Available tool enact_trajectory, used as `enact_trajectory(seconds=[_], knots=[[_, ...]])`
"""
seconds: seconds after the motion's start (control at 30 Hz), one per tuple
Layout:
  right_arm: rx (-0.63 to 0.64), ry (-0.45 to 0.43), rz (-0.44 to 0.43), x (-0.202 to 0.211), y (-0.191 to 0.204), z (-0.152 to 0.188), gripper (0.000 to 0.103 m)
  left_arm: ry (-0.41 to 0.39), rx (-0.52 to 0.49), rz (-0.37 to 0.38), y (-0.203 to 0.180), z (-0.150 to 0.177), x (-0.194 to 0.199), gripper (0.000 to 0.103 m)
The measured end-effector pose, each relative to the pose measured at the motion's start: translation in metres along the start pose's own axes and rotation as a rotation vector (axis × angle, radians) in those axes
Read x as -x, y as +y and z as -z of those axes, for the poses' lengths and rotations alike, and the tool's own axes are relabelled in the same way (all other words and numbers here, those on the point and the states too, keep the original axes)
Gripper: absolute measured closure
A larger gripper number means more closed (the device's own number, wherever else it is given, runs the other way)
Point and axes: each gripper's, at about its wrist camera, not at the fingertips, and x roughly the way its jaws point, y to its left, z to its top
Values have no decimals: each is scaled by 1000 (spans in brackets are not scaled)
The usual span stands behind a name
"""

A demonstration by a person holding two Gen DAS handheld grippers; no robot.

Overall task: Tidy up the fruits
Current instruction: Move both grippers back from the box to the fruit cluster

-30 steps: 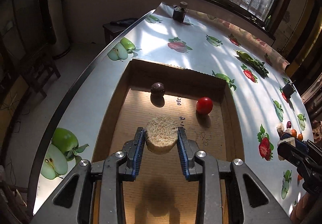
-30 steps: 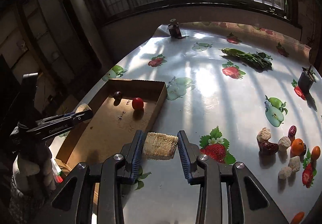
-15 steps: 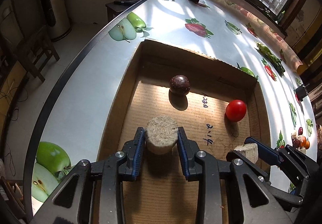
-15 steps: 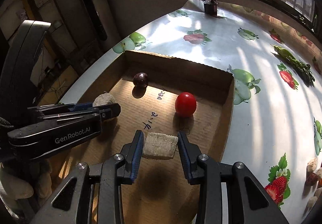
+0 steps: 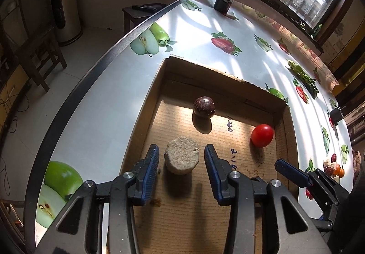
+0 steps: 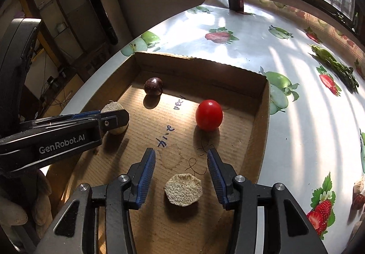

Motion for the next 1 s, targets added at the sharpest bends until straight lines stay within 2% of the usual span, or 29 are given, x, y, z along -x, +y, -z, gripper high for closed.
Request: enact_trajectory(seconds=[0.2,0.27,0.33,0.43,0.6,0.83,0.9,1.0], knots=[[-26,-59,-20,32,-8,1,44,-102,8,20,-10,3,41,61],[-35,-85,-19,47,-13,5,44,-144,1,56,-17,9,60,56],[-57,-111,-19,63,-22,11,44,-190,-14,91,-26,17,79,45],[-121,-150,-22,88,-40,23,44,-236,-49,130,-44,31,99,43],[-211,-223,-19,132,-76,54,44,-236,-86,221,-81,58,115,43],[-380,-262,-7,168,-132,106,42,-224,-84,320,-127,102,120,42],[-431,-278,8,178,-146,122,42,-201,-83,333,-138,112,115,42],[-505,-307,32,193,-167,152,42,-157,-126,313,-160,124,103,42]])
